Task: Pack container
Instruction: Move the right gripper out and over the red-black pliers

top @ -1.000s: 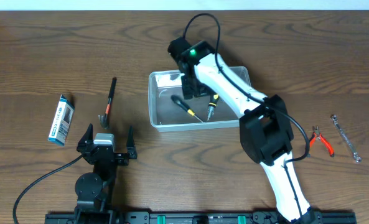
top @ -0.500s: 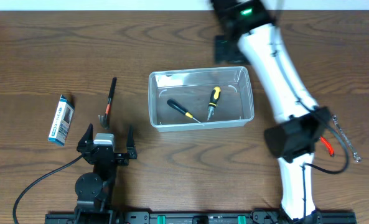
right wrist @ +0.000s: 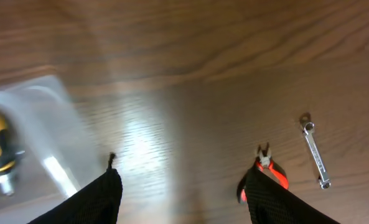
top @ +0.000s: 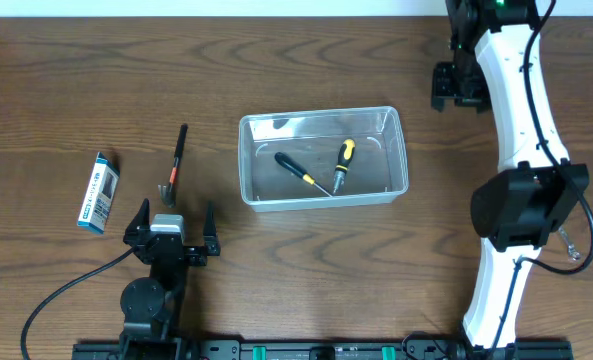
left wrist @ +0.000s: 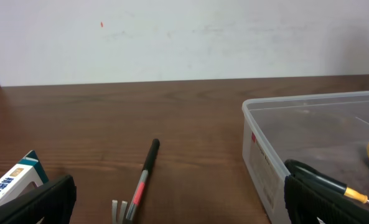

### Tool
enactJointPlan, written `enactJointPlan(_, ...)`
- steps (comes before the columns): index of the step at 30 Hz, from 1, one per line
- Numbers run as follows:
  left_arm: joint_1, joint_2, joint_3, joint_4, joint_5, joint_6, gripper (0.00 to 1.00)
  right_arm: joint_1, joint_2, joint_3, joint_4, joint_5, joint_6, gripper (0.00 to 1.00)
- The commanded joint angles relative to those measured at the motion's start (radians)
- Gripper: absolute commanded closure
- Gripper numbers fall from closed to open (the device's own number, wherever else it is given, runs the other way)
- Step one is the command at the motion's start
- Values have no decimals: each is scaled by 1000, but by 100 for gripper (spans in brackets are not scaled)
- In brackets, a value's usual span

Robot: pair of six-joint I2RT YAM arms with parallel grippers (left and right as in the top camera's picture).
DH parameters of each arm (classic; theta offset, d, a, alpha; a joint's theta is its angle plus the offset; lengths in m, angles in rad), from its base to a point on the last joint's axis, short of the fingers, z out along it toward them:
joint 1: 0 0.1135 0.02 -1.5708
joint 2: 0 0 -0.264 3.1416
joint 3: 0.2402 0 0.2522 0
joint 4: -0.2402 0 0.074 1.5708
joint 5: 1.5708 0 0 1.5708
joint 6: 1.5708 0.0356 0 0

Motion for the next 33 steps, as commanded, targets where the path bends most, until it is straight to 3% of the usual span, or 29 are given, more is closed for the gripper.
enactJointPlan(1, 6, -5, -18, -38, -9, -2, 2, -24, -8, -87, 42, 45, -35, 35)
enactJointPlan(11, 6, -5, -18, -38, -9, -2, 2, -26, -36, -155, 103, 61, -125, 34)
enactJointPlan(24, 6, -5, -18, -38, -9, -2, 2, -76, -281, -180, 132, -32, -226, 28)
enactJointPlan(29, 6, -5, -18, -38, -9, -2, 2, -92, -343, -329, 162, -32, -233, 28)
enactJointPlan(33, 6, -5, -18, -38, -9, -2, 2, -99, -429, -550, 272, -33, -221, 28)
